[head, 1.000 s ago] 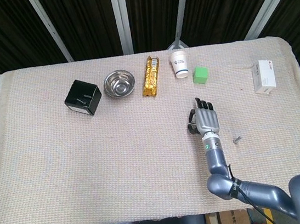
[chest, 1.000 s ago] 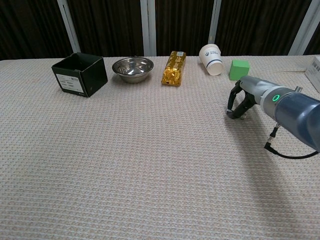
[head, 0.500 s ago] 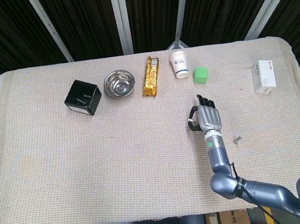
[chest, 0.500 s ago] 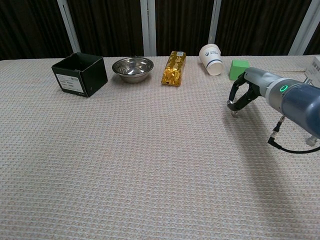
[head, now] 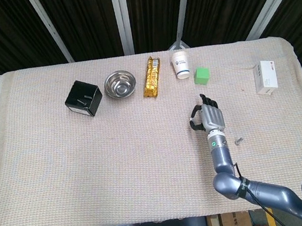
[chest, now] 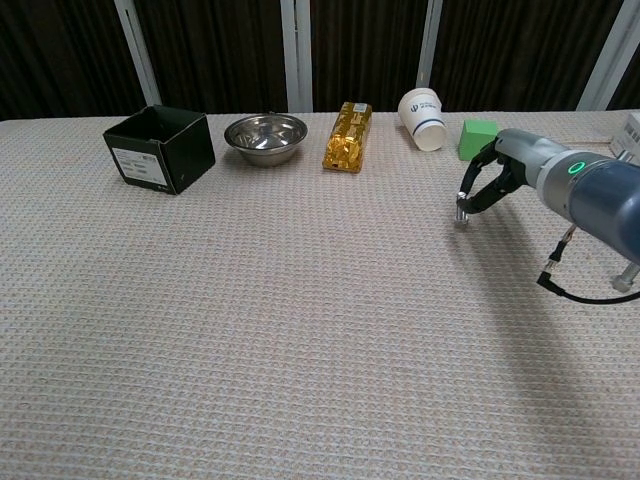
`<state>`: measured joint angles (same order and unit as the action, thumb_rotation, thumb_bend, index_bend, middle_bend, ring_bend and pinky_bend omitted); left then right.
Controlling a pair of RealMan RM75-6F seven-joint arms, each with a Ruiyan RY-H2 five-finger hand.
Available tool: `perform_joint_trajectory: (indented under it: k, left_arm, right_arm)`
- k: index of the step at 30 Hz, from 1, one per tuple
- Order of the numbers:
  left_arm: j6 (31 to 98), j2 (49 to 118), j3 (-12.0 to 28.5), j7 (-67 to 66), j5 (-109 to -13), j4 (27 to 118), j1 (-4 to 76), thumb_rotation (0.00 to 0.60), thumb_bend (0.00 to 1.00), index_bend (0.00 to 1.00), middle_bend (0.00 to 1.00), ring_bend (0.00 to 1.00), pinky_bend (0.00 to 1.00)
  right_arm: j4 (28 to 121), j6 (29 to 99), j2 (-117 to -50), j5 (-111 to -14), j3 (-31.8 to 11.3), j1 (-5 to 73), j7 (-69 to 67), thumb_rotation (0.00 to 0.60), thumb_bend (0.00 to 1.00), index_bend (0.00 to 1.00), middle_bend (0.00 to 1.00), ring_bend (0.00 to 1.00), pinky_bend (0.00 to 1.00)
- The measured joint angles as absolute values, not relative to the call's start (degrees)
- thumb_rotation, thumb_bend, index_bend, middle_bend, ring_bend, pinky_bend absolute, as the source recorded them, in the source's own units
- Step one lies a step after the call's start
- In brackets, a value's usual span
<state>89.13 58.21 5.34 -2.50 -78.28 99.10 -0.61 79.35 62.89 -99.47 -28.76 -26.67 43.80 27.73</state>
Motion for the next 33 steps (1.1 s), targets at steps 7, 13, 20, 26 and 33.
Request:
perform_joint_trajectory:
  k: [7,13,20,26,33]
  left_arm:
    - [89.02,58.26,5.34,-2.65,-78.25,99.11,-0.54,0.600,0.04,0.14,0.11,0.01,0.01]
    - [89.12,58.24,5.36,-2.61,-78.22,99.15,-0.59,0.600,0.04,0.14,0.11,0.01,0.01]
    - [89.01,58.26,5.32,-2.68,-78.28,99.15,-0.54,0.600,0.04,0.14,0.11,0.01,0.01]
    - [89.07,58.27,5.38,-2.65,-78.16,99.15,-0.57,0.600,0.04,0.14,0.11,0.01,0.01]
    - [89.03,58.27,5.35,-2.72,-78.19,99.18,-0.54,0.600,0.04,0.14,0.11,0.01,0.01]
  right_arm:
    - [78.78,62.35,-99.35,-29.10,-26.53,43.74,26.40,0.600,0.38,0.61,0.00,0.00,0.00]
    - [78.73,61.89,-99.31,-28.93,-26.72,43.60,25.04,0.600,0.38,0.61,0.00,0.00,0.00]
    - [78.08,61.15,-99.46,-28.95,-26.69,43.46,23.50,0.600,0.38,0.61,0.00,0.00,0.00]
    - [77.67,61.23,-99.50,-28.98,-26.30,43.62,23.56,0.600,0.38,0.61,0.00,0.00,0.00]
    - [77.78,61.30,-99.27,-28.61,-26.10,43.71,23.76,0.600,0.38,0.59,0.00,0.00,0.00]
